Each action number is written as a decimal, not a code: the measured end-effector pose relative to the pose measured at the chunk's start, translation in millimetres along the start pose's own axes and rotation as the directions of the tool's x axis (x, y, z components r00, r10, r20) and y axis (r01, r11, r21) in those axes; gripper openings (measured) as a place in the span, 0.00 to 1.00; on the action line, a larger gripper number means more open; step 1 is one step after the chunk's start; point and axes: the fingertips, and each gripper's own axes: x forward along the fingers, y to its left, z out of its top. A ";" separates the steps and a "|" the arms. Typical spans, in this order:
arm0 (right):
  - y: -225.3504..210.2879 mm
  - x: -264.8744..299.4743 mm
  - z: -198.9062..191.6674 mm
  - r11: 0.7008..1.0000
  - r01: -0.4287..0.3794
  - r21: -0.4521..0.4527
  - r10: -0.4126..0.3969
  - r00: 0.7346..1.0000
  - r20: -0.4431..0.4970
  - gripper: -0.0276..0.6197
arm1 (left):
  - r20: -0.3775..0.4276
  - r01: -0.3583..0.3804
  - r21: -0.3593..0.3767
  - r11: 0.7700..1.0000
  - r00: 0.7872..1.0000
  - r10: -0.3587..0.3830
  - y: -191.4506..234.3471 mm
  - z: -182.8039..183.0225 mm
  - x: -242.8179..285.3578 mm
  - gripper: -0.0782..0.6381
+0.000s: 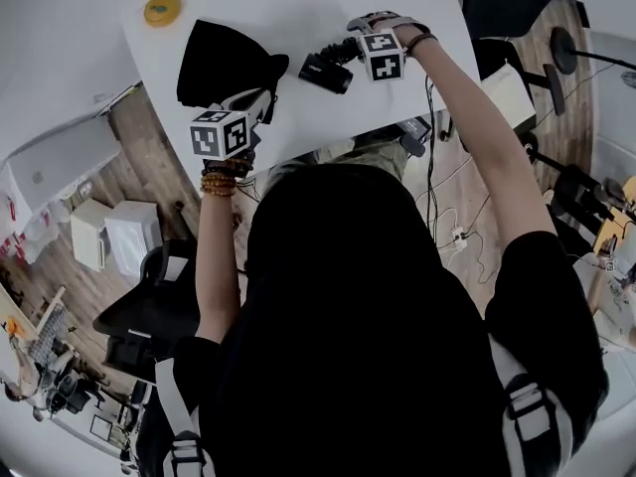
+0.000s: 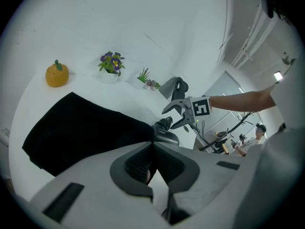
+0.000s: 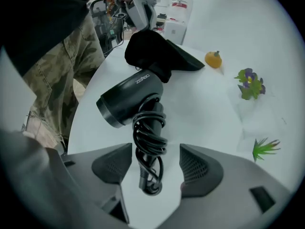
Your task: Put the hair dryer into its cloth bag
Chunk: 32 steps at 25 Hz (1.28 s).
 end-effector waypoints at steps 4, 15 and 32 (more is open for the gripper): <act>7.6 27.9 9.6 1.000 0.007 0.022 -0.006 0.999 -0.032 0.52 | -0.003 0.002 0.025 1.000 1.000 -0.002 0.5 4.5 -3.1 0.15; 50.2 19.3 -11.4 0.685 -0.067 0.726 0.060 0.998 0.036 0.48 | 0.014 -0.006 0.011 1.000 1.000 0.006 3.8 6.3 -3.0 0.15; 36.2 19.6 17.8 0.859 -0.064 0.508 0.053 0.998 0.035 0.51 | 0.011 -0.020 0.021 1.000 1.000 0.020 2.5 5.9 1.4 0.15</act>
